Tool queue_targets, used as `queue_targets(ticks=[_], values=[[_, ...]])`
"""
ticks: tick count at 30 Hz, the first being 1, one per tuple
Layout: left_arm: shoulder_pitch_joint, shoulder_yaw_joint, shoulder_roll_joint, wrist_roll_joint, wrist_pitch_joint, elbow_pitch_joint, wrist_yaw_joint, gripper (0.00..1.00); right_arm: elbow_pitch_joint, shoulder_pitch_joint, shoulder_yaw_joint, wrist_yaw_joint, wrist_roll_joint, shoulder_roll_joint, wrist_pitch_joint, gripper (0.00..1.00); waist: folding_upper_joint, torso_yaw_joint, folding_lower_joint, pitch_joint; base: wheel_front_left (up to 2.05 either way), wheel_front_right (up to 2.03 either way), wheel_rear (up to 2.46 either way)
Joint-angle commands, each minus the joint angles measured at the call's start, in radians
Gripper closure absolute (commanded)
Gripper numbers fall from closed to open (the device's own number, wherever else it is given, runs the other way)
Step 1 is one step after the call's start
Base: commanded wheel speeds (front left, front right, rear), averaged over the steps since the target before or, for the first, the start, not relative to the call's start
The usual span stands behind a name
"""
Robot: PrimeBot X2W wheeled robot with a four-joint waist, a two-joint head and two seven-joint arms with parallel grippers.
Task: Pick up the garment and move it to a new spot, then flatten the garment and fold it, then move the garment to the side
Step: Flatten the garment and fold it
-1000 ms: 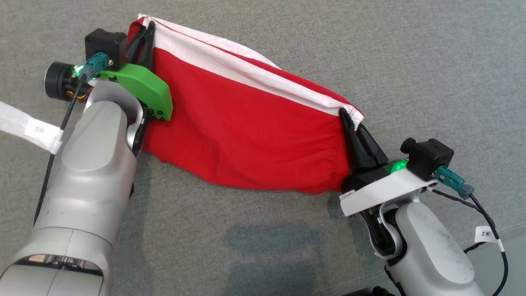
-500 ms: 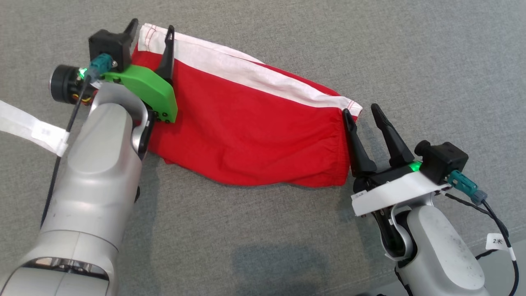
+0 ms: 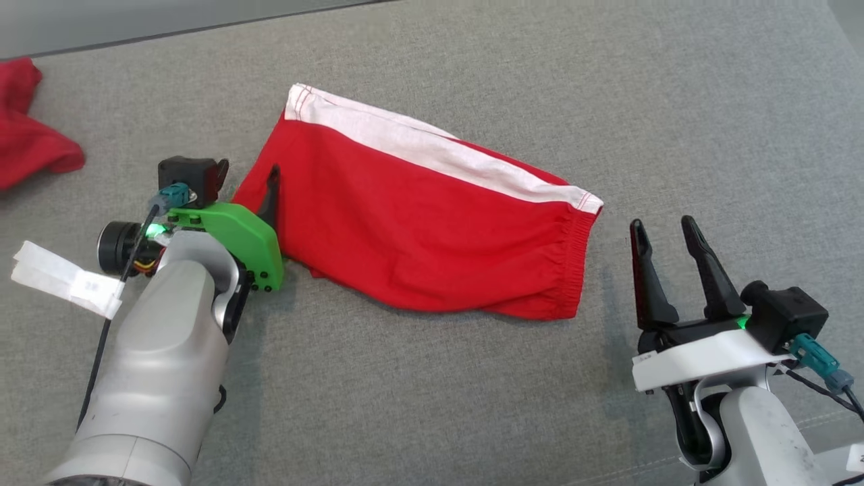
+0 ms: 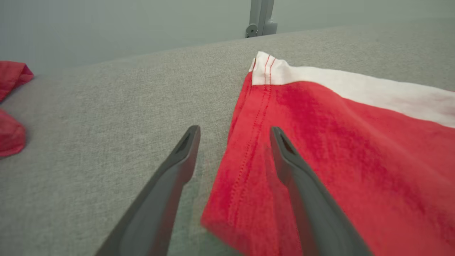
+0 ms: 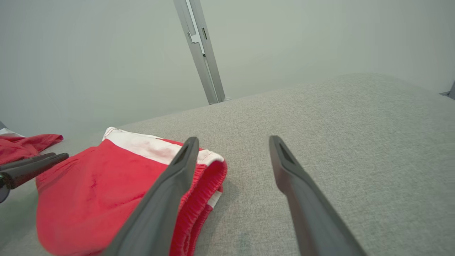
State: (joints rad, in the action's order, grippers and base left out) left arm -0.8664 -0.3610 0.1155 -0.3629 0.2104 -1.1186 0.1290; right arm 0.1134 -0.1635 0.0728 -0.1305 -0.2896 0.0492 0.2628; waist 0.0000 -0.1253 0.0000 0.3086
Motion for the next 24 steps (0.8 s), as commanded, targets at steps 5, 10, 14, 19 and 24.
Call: queue_targets(ticks=[5, 10, 14, 19, 24], values=[[0.012, 0.001, 0.019, -0.029, -0.054, -0.047, 0.002, 0.00, -0.033, 0.025, -0.019, 0.000, 0.004, 0.003, 0.003, 0.00, 0.0000, -0.018, 0.0000, -0.026, 0.00, 0.00, 0.00], [-0.001, 0.003, 0.039, -0.051, -0.089, -0.083, 0.002, 0.00, -0.052, 0.030, -0.030, 0.000, -0.001, 0.002, 0.003, 0.00, 0.0000, -0.040, 0.0000, -0.010, 0.00, 0.00, 0.00], [-0.002, -0.007, 0.039, -0.056, -0.128, -0.105, 0.002, 0.00, -0.059, 0.029, -0.040, 0.000, -0.004, 0.002, 0.003, 0.00, 0.0000, -0.053, 0.0000, -0.003, 0.00, 0.00, 0.00], [0.032, -0.047, 0.015, -0.097, -0.184, -0.084, 0.002, 1.00, -0.060, 0.033, -0.046, 0.000, -0.006, 0.002, 0.003, 0.00, 0.0000, -0.054, 0.0000, -0.011, 0.00, 0.00, 0.00], [0.054, -0.078, 0.027, -0.137, -0.177, -0.039, 0.002, 1.00, -0.061, 0.033, -0.048, 0.000, -0.011, 0.002, 0.003, 0.00, 0.0000, -0.040, 0.0000, -0.034, 0.00, 0.00, 0.00]])
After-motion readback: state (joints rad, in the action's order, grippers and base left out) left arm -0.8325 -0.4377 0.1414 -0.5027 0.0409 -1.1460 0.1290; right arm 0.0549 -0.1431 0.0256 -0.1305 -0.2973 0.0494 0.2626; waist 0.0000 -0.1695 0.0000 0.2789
